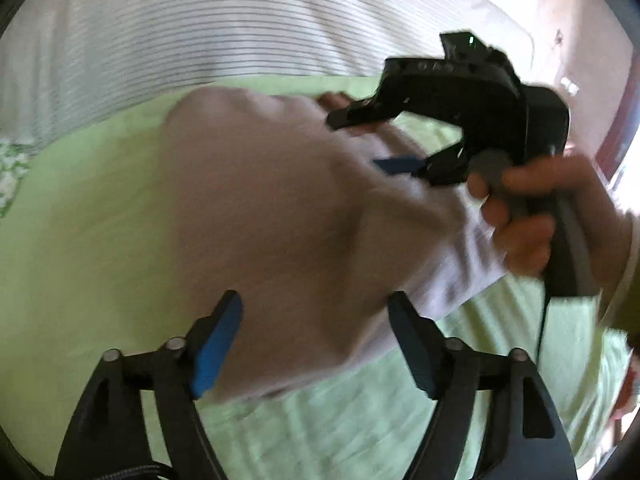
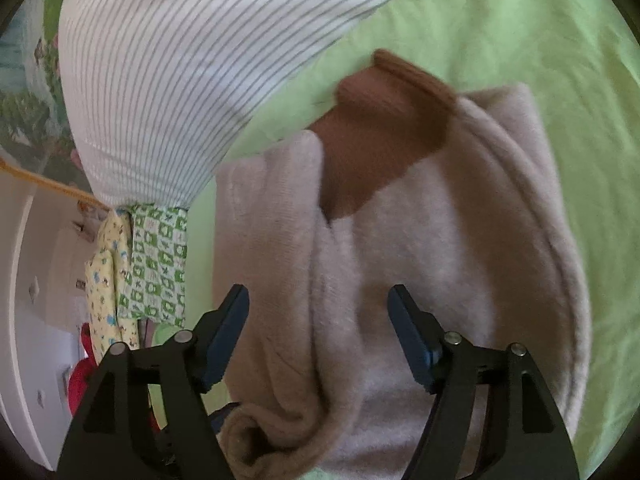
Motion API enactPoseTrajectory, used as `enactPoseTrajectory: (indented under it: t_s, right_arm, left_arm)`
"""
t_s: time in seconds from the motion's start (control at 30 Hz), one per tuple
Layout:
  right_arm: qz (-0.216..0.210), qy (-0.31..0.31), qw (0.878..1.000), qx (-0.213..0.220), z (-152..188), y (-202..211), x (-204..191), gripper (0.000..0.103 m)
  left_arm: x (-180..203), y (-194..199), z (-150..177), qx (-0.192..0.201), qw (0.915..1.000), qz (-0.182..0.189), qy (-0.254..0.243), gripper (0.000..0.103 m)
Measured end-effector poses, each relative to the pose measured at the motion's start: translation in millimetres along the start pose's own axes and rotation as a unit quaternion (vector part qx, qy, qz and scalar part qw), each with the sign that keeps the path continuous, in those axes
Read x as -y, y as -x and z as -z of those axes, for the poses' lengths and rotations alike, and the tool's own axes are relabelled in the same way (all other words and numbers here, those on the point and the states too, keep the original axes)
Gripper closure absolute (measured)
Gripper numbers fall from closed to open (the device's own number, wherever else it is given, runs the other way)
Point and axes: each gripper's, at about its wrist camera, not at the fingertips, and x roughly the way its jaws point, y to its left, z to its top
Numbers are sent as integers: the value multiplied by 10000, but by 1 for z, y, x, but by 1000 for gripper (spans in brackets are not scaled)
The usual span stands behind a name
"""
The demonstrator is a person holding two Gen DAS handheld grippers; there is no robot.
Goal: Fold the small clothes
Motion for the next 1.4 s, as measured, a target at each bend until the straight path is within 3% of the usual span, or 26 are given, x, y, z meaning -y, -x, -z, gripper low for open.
enactPoseTrajectory:
  t_s: [0.1, 0.2, 0.27, 0.33, 0.37, 0.5, 0.67, 0.73, 0.77, 0.93, 1.1, 1.17, 1.23, 1.4]
  right_arm:
    - [-22, 181, 9997, -167, -8, -11, -9, 30]
    - [147, 286, 9988, -378, -14, -26, -13, 31]
    - [183, 409, 9978, -484, -15, -33, -18, 41]
    - [263, 564, 9966, -535, -12, -36, -26, 66]
    - [279, 604, 9963, -553, -12, -36, -29, 74]
    - [36, 827, 9962, -258, -19, -9, -53, 83]
    - [97, 1145, 9929, 298, -39, 56, -73, 84]
    - [491, 1160, 9913, 391, -45, 74, -58, 84]
    - [752, 1092, 9905, 369, -47, 75, -44, 84]
    - [1136, 687, 9911, 44, -33, 47, 19, 84]
    - [998, 327, 9942, 251, -14, 33, 45, 80]
    - [967, 225, 9947, 271, -11, 36, 47, 79]
    - [979, 104, 9947, 302, -9, 45, 44, 68]
    - [998, -71, 9944, 329, 18, 76, 39, 62]
  left_arm:
    - [-13, -8, 16, -148, 9992, -358, -91, 22]
    - [-22, -27, 28, -414, 9980, -474, -97, 21]
    - [-24, -33, 28, -470, 9976, -491, -96, 20]
    - [-27, -39, 25, -481, 9978, -460, -47, 22]
    - [-29, -41, 22, -503, 9980, -370, 23, 28]
    - [-28, -41, 7, -470, 9988, -159, 33, 33]
    - [-13, -35, -11, -337, 9994, 43, -95, 34]
    - [-10, -38, -16, -354, 9993, 87, -78, 34]
    - [-10, -43, -19, -384, 9992, 74, -69, 34]
    - [-20, -65, -18, -740, 9966, 106, 334, 41]
    - [-57, -75, -17, -929, 9847, 524, 1379, 40]
    - [-57, -75, -13, -937, 9831, 542, 1475, 40]
    - [-52, -74, -10, -932, 9839, 501, 1442, 40]
    - [-41, -65, -2, -939, 9838, 490, 1448, 40]
